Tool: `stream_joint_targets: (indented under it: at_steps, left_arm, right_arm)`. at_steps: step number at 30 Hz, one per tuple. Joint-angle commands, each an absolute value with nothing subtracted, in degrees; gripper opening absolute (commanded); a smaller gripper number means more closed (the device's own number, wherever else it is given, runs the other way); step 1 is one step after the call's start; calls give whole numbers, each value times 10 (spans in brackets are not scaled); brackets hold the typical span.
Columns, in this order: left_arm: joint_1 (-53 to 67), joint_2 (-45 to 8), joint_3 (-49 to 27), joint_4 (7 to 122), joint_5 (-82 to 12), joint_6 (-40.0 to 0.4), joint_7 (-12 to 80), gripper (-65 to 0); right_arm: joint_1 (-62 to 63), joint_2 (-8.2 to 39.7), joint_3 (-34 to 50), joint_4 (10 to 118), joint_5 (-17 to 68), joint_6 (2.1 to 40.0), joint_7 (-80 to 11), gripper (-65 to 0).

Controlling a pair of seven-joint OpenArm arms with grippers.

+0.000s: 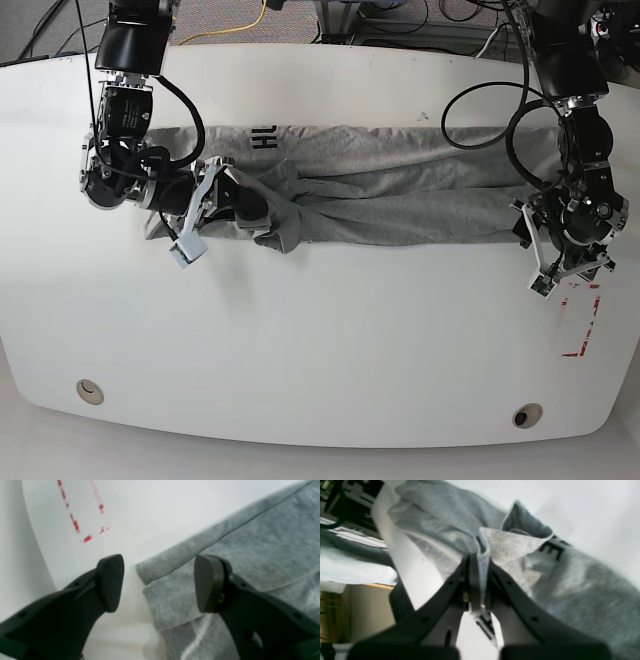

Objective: Layout the t-shirt on the table in an organized manner, then fold the t-shirt properly
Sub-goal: 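Fold the shirt side inward with the left gripper toward the right gripper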

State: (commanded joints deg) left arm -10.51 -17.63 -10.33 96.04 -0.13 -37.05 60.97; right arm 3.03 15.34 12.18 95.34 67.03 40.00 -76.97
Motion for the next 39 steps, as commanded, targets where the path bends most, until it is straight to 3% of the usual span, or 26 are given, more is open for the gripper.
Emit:
stream_joint_targets:
  at_steps: [11, 14, 25, 30, 33, 39]
  left_arm:
    - [-105, -176, -95, 960, -1, -371, 610, -236]
    - [-103, -176, -94, 960, -1, -371, 610, -236]
    - [-102, -178, -94, 960, -1, -371, 610, -236]
    - [-102, -178, -95, 960, -1, -373, 610, -236]
    - [-102, -177, -95, 961, -4, -374, 610, -236]
    - [-102, -176, -95, 974, -6, -375, 610, -236]
  right_arm:
    - [11, 170, 55, 955, 679, 400, -772, -642]
    - [8, 171, 34, 955, 679, 400, -772, -583]
    - [-22, 172, 14, 955, 679, 400, -800, -258]
    - [-28, 195, 14, 955, 679, 400, -800, -105]
    - [-27, 204, 21, 955, 679, 400, -800, -63]
    - [-25, 205, 106, 953, 677, 400, -800, -97]
